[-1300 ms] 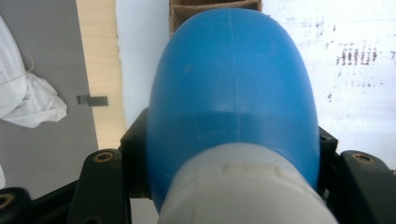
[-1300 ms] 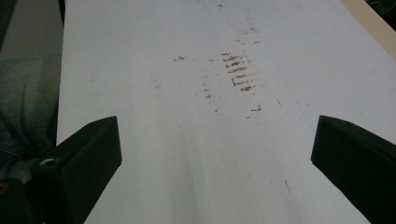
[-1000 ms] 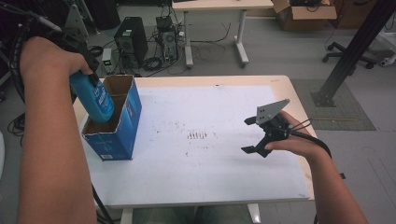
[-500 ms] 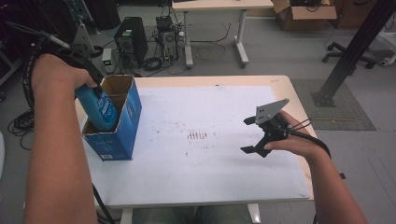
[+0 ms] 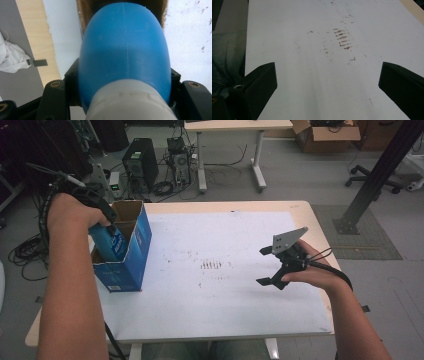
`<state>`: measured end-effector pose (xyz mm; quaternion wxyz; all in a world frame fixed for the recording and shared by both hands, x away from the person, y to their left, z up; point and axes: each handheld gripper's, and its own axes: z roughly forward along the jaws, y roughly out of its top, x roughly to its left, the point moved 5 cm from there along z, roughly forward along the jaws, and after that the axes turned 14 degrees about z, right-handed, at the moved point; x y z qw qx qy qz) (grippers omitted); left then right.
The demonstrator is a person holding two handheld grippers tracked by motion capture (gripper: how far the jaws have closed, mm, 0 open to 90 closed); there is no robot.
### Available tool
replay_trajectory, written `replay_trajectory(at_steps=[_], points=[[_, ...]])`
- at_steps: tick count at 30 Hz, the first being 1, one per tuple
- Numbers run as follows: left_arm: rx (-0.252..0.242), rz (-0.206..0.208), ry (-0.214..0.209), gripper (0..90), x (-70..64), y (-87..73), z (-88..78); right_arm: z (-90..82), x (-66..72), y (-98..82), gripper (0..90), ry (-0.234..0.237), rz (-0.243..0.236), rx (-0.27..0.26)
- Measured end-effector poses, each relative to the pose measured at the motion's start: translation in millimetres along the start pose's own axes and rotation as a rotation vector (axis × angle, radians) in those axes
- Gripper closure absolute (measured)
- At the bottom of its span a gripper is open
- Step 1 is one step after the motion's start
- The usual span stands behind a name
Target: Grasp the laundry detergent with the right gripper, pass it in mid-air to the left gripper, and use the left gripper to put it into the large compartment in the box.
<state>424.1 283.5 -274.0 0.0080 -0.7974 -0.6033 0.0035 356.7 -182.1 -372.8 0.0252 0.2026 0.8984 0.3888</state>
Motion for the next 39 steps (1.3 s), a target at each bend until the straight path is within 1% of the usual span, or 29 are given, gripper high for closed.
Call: replay_trajectory(at_steps=[2,7,12,16,19,22,24,26,30,35,39], points=[[0.004,0.009,-0.001,38.8,0.4,0.4,4.9,0.7,-0.2,0.1,1.9,-0.001,-0.001,0.000],[0.006,0.010,-0.012,38.8,1.6,1.6,17.1,1.8,0.1,-0.2,1.9,0.003,0.002,-0.001],[0.025,0.025,-0.005,38.8,1.6,2.9,29.0,2.8,-0.5,-1.7,1.9,0.004,0.007,0.001],[0.042,0.037,-0.009,38.8,1.1,4.3,37.2,3.3,-1.4,-3.0,1.9,0.003,0.009,0.001],[0.044,0.042,-0.013,38.7,0.7,5.5,42.5,3.7,-2.1,-3.9,1.9,0.003,0.015,0.000],[0.046,0.044,-0.015,38.7,1.1,6.0,46.0,4.2,-2.3,-4.6,1.9,0.004,0.017,0.001],[0.039,0.045,-0.009,38.7,1.3,6.5,47.5,4.4,-2.6,-4.9,1.9,0.005,0.018,0.001],[0.043,0.052,-0.006,38.7,1.1,6.5,49.0,4.6,-3.0,-5.1,1.9,0.004,0.018,0.002],[0.040,0.058,-0.013,38.7,0.7,7.3,51.8,5.4,-3.0,-4.8,1.9,0.005,0.021,-0.001],[0.042,0.058,-0.016,38.7,0.2,8.2,56.7,7.5,-2.4,-4.4,1.9,0.008,0.020,-0.001],[0.033,0.049,-0.015,38.7,0.6,8.5,57.5,8.7,-2.6,-4.9,1.9,0.009,0.022,0.002]])
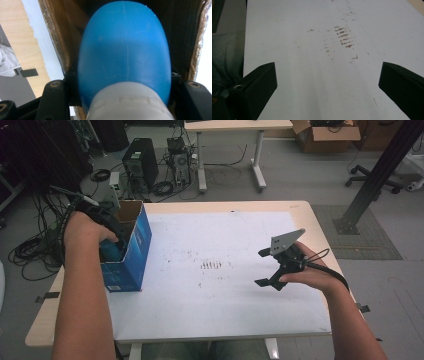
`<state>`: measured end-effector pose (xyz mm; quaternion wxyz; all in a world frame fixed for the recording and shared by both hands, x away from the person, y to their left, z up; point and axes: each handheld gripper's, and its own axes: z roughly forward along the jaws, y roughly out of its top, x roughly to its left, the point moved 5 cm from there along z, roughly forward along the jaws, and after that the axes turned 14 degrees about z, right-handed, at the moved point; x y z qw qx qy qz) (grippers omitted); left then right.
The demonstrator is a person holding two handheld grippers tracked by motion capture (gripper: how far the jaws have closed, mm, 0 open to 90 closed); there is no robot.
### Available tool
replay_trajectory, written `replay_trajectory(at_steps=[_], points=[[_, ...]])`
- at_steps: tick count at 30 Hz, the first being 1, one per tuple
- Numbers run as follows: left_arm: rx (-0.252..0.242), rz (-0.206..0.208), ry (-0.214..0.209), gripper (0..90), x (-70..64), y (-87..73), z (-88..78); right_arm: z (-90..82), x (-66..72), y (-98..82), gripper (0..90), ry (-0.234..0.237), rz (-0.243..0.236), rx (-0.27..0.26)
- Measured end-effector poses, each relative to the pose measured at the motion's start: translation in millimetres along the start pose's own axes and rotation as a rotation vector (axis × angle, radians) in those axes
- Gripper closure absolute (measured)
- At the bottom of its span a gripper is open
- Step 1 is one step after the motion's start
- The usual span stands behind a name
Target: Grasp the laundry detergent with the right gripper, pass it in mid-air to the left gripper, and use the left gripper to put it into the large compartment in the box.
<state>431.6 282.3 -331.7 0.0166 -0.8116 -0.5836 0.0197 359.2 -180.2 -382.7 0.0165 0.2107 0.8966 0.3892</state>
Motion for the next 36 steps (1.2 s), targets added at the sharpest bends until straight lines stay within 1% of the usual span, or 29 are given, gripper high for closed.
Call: replay_trajectory(at_steps=[3,10,15,17,25,29,36], points=[[-0.009,-0.004,-0.004,38.7,0.1,0.2,0.3,0.2,0.1,0.0,1.9,0.001,0.001,-0.002],[0.000,0.002,-0.009,38.6,-2.9,1.3,6.4,0.1,0.1,-0.2,1.9,0.002,0.000,-0.004],[0.008,0.001,-0.003,38.7,-1.9,0.8,10.9,-0.1,-0.1,-0.8,1.9,0.001,0.002,-0.003],[0.010,-0.001,-0.007,38.7,-1.6,0.6,12.3,-0.2,-0.3,-1.0,1.9,0.000,0.002,-0.004],[0.006,-0.005,-0.006,38.6,-0.6,1.2,20.2,2.1,-0.8,-2.7,1.9,0.004,0.007,-0.002],[-0.004,-0.012,-0.011,38.6,0.6,0.6,20.1,2.5,-1.1,-2.8,1.9,0.003,0.008,-0.002],[-0.005,-0.018,-0.009,38.5,0.3,0.3,20.7,2.5,-0.6,-1.3,2.0,0.004,0.007,-0.006]])
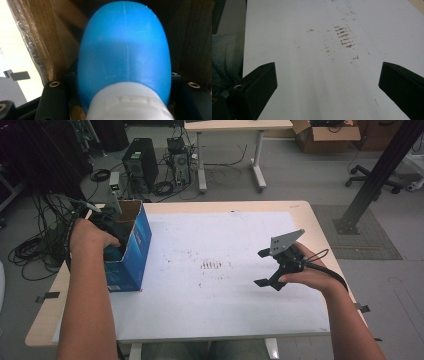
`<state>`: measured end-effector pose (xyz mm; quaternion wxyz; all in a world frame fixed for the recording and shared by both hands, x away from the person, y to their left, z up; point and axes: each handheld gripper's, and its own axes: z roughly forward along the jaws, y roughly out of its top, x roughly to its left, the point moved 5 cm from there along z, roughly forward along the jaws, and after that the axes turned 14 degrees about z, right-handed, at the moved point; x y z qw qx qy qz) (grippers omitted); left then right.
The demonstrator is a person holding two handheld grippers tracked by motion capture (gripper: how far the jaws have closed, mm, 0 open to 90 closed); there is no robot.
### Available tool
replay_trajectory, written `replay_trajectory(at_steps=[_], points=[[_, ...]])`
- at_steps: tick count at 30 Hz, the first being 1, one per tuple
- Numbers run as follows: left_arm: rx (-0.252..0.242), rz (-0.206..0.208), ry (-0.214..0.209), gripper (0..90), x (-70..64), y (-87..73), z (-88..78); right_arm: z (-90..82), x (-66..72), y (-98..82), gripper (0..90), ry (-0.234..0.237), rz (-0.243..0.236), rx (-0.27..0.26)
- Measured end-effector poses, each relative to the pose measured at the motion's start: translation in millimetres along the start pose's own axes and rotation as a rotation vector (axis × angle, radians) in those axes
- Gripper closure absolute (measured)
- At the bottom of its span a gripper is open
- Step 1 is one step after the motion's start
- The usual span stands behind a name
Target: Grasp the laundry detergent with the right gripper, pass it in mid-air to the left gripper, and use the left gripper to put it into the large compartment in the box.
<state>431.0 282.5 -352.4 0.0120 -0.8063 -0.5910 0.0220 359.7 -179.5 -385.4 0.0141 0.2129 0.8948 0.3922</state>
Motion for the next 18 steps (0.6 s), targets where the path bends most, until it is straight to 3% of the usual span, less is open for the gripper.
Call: replay_trajectory(at_steps=[18], points=[[-0.009,-0.012,0.000,35.3,-2.6,-1.0,0.8,-3.1,-0.5,-4.2,1.9,-0.004,0.005,-0.010]])
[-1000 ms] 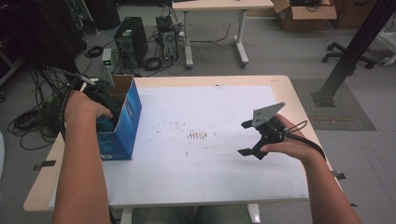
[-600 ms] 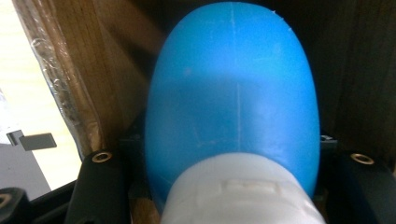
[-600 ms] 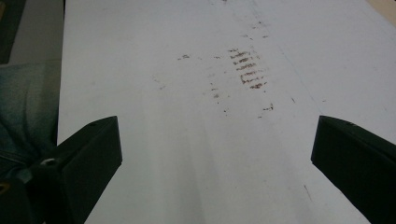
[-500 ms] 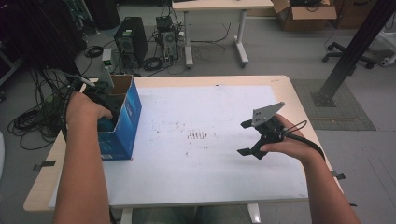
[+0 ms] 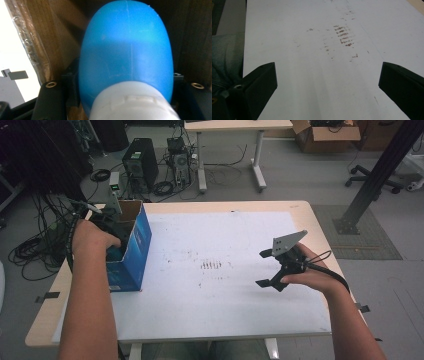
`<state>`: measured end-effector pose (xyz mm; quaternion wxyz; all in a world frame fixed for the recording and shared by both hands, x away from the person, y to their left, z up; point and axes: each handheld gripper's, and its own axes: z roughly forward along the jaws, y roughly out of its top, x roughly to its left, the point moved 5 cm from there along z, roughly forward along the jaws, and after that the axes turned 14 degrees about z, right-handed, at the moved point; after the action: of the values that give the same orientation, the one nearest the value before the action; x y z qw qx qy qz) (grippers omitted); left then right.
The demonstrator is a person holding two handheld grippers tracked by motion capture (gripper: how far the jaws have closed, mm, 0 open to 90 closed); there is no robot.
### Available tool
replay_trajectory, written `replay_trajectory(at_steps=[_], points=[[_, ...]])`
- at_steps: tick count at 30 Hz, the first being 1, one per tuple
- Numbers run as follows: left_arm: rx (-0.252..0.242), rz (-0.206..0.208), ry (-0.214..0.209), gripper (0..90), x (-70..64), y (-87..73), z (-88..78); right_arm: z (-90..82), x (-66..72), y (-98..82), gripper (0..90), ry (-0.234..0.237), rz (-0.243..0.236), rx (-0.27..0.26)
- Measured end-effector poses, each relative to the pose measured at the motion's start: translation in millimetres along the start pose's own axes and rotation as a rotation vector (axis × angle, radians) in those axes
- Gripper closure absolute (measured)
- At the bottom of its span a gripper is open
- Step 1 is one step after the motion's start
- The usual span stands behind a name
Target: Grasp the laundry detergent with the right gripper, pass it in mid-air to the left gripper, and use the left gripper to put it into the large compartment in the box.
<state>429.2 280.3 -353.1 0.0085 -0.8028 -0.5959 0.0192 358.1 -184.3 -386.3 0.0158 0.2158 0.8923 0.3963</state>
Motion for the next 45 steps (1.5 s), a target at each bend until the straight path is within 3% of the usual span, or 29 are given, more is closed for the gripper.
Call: replay_trajectory(at_steps=[4,14,26,39,45], points=[[0.002,-0.007,-0.007,30.8,-1.5,0.7,-1.7,-0.3,0.5,-0.2,1.9,0.001,-0.003,-0.002],[-0.014,-0.001,0.022,29.4,-5.4,0.0,-17.1,-4.2,0.8,-2.2,1.9,0.000,-0.004,-0.011],[-0.036,-0.023,0.058,20.7,-7.8,-4.9,-37.8,-10.6,2.5,-1.2,1.9,-0.001,-0.009,-0.028],[-0.056,0.002,0.049,15.4,-17.4,-12.1,-58.7,-18.8,6.6,0.2,1.9,-0.003,-0.019,-0.043],[-0.075,-0.011,0.063,8.6,-22.5,-16.7,-71.1,-21.0,10.1,-0.9,1.9,-0.002,-0.025,-0.045]])
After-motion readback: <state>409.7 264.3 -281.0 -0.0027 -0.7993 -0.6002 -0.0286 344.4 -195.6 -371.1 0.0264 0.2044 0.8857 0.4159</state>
